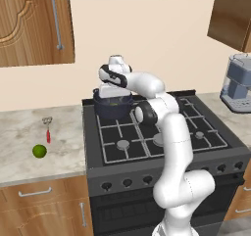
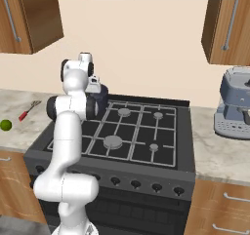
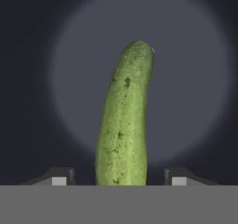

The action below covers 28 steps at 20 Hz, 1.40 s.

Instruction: Put the lime and cucumber in the pot. Retrieve the spatula and lightly stir the vegetables in the pot.

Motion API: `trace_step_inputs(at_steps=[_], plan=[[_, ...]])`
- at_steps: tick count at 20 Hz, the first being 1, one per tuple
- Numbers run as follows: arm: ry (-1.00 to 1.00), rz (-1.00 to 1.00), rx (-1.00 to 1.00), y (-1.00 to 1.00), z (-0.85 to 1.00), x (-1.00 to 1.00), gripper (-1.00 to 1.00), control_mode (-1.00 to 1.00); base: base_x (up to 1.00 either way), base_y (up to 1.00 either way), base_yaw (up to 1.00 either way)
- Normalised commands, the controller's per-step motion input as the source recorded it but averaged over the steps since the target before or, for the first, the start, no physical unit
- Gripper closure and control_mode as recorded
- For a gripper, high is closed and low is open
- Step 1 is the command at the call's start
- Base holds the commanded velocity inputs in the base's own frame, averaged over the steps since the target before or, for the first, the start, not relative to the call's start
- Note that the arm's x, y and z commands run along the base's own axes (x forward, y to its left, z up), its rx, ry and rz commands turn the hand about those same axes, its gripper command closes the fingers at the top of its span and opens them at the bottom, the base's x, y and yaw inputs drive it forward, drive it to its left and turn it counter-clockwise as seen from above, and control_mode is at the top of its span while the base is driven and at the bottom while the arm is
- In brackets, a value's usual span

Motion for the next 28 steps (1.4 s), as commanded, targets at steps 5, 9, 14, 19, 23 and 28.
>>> trace_step_inputs(at_steps=[5, 9, 14, 19, 23, 28], plan=[[0.0, 0.0, -0.01, 0.0, 0.07, -0.12, -1.0, -1.0, 0.0, 0.0, 0.0], [-0.04, 0.0, -0.01, 0.0, 0.17, -0.73, -1.0, -1.0, 0.0, 0.0, 0.0], [-0.22, 0.0, 0.0, -0.01, 0.13, -1.0, -1.0, -1.0, 0.0, 0.0, 0.0], [-0.25, 0.0, 0.03, -0.11, 0.05, -1.0, -1.0, -1.0, 0.0, 0.0, 0.0], [-0.26, 0.0, 0.07, -0.06, 0.0, -1.0, -1.0, -1.0, 0.0, 0.0, 0.0], [-0.07, 0.01, 0.01, 0.16, 0.16, -0.91, -1.0, -1.0, 0.0, 0.0, 0.0]])
